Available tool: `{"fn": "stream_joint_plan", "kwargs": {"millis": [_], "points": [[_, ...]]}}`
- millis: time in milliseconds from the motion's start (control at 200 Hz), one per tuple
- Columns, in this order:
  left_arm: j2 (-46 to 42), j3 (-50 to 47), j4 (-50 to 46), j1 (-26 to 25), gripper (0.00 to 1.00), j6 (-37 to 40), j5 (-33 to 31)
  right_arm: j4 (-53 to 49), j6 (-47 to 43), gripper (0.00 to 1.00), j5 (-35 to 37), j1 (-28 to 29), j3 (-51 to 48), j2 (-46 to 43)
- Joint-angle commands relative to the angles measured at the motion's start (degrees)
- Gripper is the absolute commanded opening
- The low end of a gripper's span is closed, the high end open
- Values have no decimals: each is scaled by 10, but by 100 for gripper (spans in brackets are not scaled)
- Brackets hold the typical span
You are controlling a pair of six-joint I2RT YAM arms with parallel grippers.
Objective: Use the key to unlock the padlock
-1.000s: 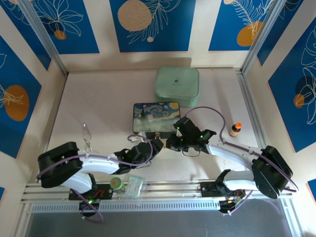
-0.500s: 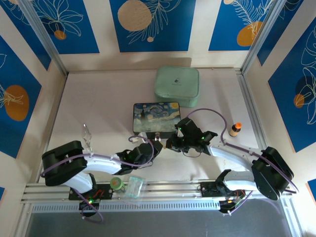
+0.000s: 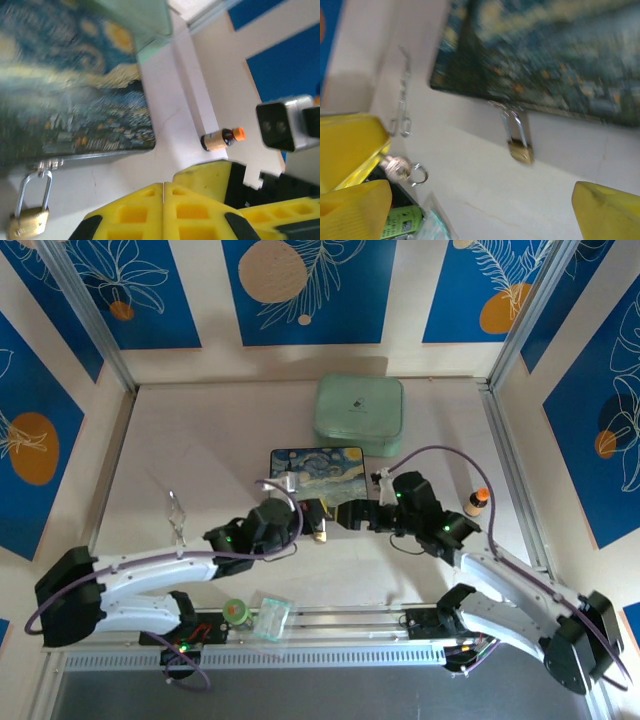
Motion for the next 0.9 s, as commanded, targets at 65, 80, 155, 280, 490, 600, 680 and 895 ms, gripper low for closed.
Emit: {"fn": "stream_joint_plan", "kwargs": {"millis": [65,80,155,280,490,600,680,895], "points": [[-55,11,-41,53,0,181,181,110,-80,89,-187,-66,-16,-21],[-58,8,-34,57,0,182,193,126,-74,88,-208,-72,-18,-19],[-70,-8,13,72,0,171,236,205,-38,76,-285,-91,-26,-4],[-82,-31,82,79,0,148,254,287,-1,63,-335,-96,-26,21],[-83,-56,165,79,0,109,253,342,32,58,-364,-86,-18,47],[-82,-52,174,79,0,108,255,343,26,52,-367,-76,-15,58],[-87,-47,172,79,0,113,246,362,35,48,-380,-76,-17,64],[-82,-51,217,79,0,100,234,401,62,43,-404,-71,-18,75]]}}
